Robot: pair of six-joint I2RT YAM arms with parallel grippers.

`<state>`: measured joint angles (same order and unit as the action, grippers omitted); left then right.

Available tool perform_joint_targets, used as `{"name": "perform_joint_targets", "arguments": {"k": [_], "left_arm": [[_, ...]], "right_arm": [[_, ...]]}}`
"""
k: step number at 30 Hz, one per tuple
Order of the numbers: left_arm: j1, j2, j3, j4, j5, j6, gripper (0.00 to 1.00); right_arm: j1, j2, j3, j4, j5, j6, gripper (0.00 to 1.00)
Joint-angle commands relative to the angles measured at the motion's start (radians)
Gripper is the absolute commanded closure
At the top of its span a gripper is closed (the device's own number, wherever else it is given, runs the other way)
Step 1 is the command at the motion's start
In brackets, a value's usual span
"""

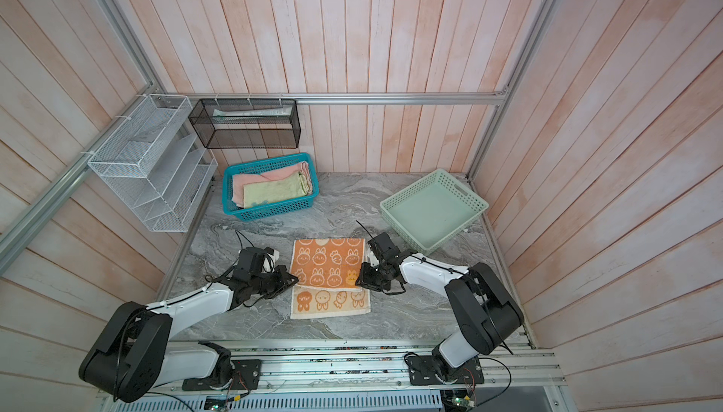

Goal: Fold and stack the towels

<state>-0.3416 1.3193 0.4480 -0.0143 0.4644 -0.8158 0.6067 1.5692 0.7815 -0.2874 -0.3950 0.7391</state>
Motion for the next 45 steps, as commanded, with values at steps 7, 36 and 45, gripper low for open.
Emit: {"name": "perform_joint_targets", "arguments": {"k": [7,36,45], "left_arm": [[-0.005,0.011,-0.003,0.009,0.019,0.01,0.99],[-0.202,-0.209,-0.08,-0.119,-0.069,-0.145,1.0],[-0.204,-0.001,-0.09,0.012,-0.095,-0.143,1.0]], "right_arm": [[0.01,0.054,0.048,0.004,-0.012,-0.023,0.79],[0.006,-0.23,-0.147,-0.031,-0.034,-0.037,1.0],[-0.016,-0.065,-0.102,0.021,-0.002,-0.149,1.0]]}}
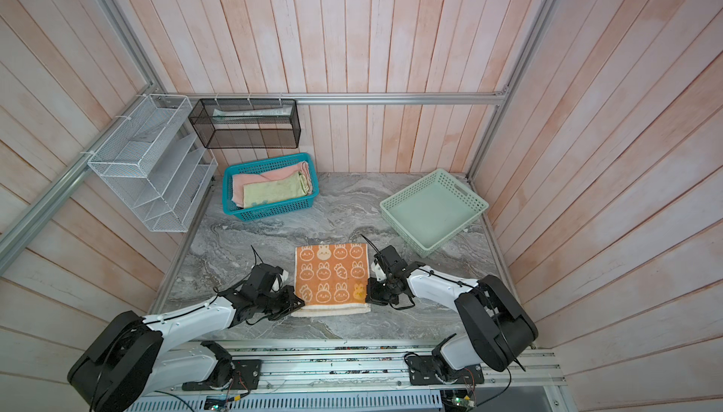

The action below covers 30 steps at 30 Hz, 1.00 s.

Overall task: Fold and stack the towels
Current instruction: 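Pull the far edge toward the robot to straighten the towel with both grippers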

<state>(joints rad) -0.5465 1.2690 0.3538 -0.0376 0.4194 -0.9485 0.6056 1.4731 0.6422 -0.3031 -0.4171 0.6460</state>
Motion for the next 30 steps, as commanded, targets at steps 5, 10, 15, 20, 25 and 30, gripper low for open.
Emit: {"name": "perform_joint_targets", "arguments": {"k": [5,10,15,20,25,30], "left_arm": [[0.003,0.105,0.093,-0.001,-0.057,0.02,1.0],[0.011,0.059,0.175,-0.137,-0.087,0.073,1.0],[0.014,-0.048,0.202,-0.255,-0.114,0.087,1.0],[0.011,-0.119,0.129,-0.253,-0.108,0.046,1.0],[-0.019,-0.102,0.047,-0.173,-0.064,-0.019,0.88],[-0.032,-0.133,0.034,-0.229,-0.071,-0.025,0.63]], "right_arm": [[-0.076,0.066,0.117,-0.045,0.043,-0.142,1.0],[-0.089,0.022,0.204,-0.183,0.095,-0.191,1.0],[-0.088,-0.08,0.203,-0.25,0.081,-0.167,1.0],[-0.085,-0.154,0.115,-0.225,0.041,-0.123,1.0],[-0.072,-0.134,0.033,-0.185,-0.012,-0.111,0.98],[-0.066,-0.136,0.071,-0.257,0.006,-0.15,0.59]]}}
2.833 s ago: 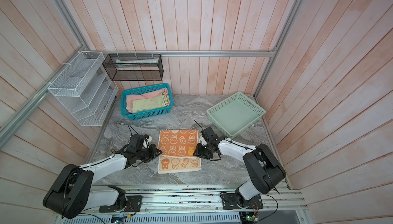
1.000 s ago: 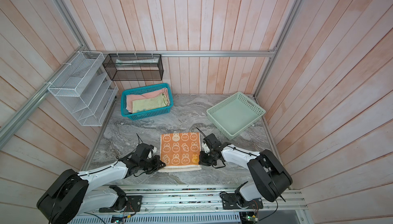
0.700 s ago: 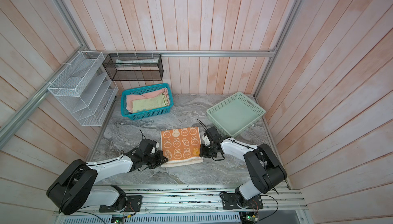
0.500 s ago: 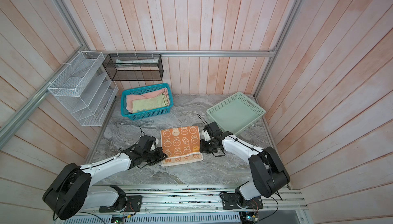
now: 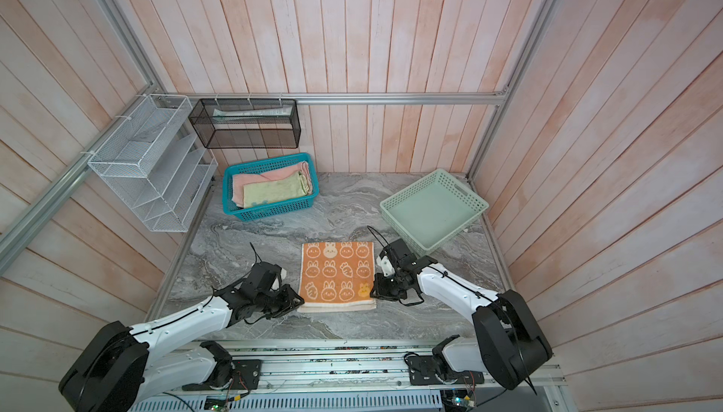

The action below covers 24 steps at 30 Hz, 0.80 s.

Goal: Fold and stack the towels

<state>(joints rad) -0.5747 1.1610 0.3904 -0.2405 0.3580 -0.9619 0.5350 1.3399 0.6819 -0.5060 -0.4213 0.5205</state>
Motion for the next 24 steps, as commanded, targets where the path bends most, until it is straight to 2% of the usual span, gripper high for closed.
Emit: {"name": "perform_joint_targets", "arguments": {"k": [1,4,9,14,16,24], "left_arm": [[-0.001,-0.046,0.005,-0.044,-0.026,-0.003,0.6],[0.036,-0.096,0.029,-0.073,-0.05,0.035,0.59],[0.199,-0.058,0.082,-0.018,0.009,0.152,0.58],[0.304,0.189,0.28,0.076,0.07,0.287,0.59],[0.317,0.291,0.362,0.098,0.083,0.313,0.59],[0.341,0.57,0.533,0.185,0.125,0.324,0.58]], "right_arm": [[-0.001,-0.002,0.05,-0.077,0.031,-0.042,0.57],[-0.048,0.014,0.11,-0.106,0.076,-0.091,0.55],[-0.133,0.136,0.203,-0.025,0.111,-0.158,0.54],[-0.145,0.331,0.36,0.057,0.116,-0.193,0.55],[-0.145,0.393,0.413,0.077,0.121,-0.2,0.55],[-0.147,0.563,0.574,0.063,0.19,-0.212,0.55]]}}
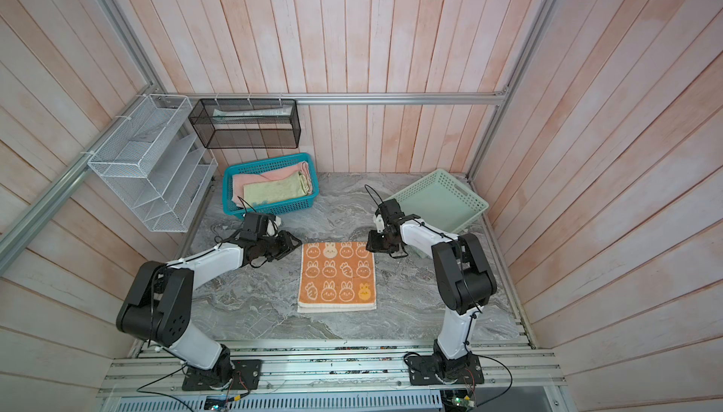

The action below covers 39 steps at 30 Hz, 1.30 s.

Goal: Fold and stack the towels

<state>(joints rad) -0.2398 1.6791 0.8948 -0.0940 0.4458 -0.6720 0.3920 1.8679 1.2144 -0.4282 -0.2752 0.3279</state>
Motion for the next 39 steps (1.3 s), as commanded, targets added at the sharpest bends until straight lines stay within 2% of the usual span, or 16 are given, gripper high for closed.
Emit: {"name": "perform_joint_targets", "arguments": {"k": [1,10,14,16,19,20,23,26,31,39], "left_arm": [[0.005,0.075,0.041,0.045,0.047,0.031,0.58],[0.005,0.175,0.052,0.108,0.09,0.02,0.58],[0.007,0.212,0.069,0.131,0.13,0.023,0.62],[0.007,0.219,0.075,0.148,0.134,0.025,0.71],[0.005,0.215,0.076,0.169,0.123,0.037,0.95],[0.005,0.211,0.076,0.175,0.123,0.05,0.99],[0.004,0.175,0.083,0.165,0.1,0.095,1.0],[0.01,0.134,0.106,0.135,0.094,0.144,1.0],[0.032,0.132,0.156,0.117,0.204,0.175,1.0],[0.033,0.024,0.066,0.205,0.245,0.166,1.0]], "right_arm": [[-0.004,0.04,0.047,-0.014,0.05,-0.018,0.56],[-0.007,0.111,0.077,-0.014,0.033,-0.035,0.57],[-0.007,0.145,0.107,-0.02,0.014,-0.045,0.67],[-0.007,0.153,0.111,-0.012,0.011,-0.054,0.75],[-0.008,0.158,0.12,-0.003,0.003,-0.073,0.88],[-0.008,0.157,0.126,-0.003,0.001,-0.079,0.92],[-0.006,0.133,0.13,0.018,0.004,-0.097,1.0],[-0.006,0.1,0.143,0.048,0.017,-0.122,1.0],[-0.007,0.093,0.199,0.057,0.017,-0.161,1.0],[0.008,-0.015,0.185,0.04,-0.022,-0.202,1.0]]}}
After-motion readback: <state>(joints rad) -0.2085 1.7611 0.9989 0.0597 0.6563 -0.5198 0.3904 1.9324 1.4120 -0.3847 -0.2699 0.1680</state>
